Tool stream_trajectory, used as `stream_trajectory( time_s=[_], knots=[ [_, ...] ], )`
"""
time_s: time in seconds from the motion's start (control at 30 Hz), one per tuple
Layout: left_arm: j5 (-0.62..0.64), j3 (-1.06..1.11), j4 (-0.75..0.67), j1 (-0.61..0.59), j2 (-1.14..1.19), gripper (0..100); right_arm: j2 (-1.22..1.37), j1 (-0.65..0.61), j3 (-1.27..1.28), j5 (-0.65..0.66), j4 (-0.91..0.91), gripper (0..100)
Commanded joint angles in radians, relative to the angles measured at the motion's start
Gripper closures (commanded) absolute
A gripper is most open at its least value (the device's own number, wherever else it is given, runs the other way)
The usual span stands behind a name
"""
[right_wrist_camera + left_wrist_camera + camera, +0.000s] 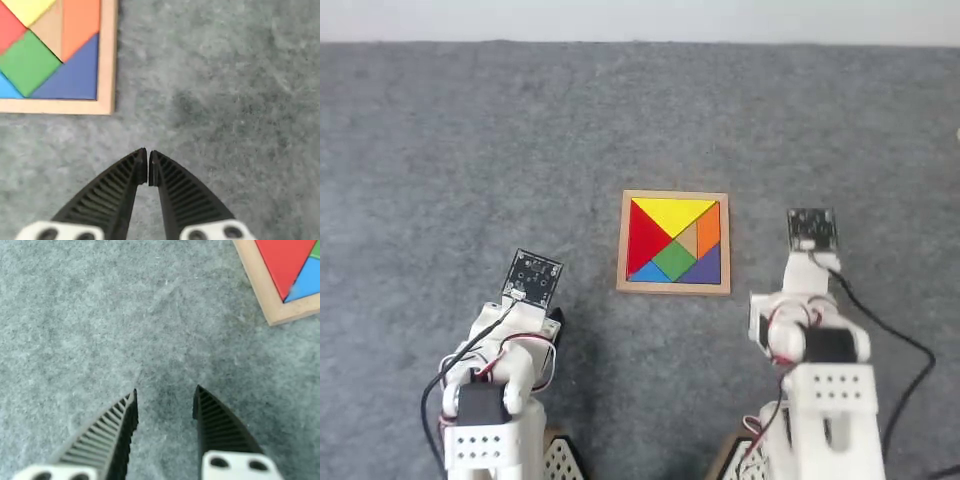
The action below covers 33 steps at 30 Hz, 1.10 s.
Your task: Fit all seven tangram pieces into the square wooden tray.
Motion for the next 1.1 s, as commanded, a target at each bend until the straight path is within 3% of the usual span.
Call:
stream_trajectory(
  time_s=[0.0, 0.23, 0.53, 1.07],
  knots=[
    [-0.009, -0.008, 0.008, -0.006, -0.012, 83, -0.136, 0.019, 0.08, 0.068, -0.03, 99.1],
    [-0.009, -0.008, 0.008, -0.006, -0.012, 83, -0.367, 0.028, 0.272, 0.18, -0.016, 99.1],
    [-0.009, -0.008, 0.008, -0.006, -0.012, 83, -0.684, 0.189, 0.387, 0.181, 0.12, 99.0],
    [-0.009, -0.008, 0.008, -0.006, -0.012, 83, -0.667, 0.216, 0.387, 0.18, 0.14, 99.1]
  ],
)
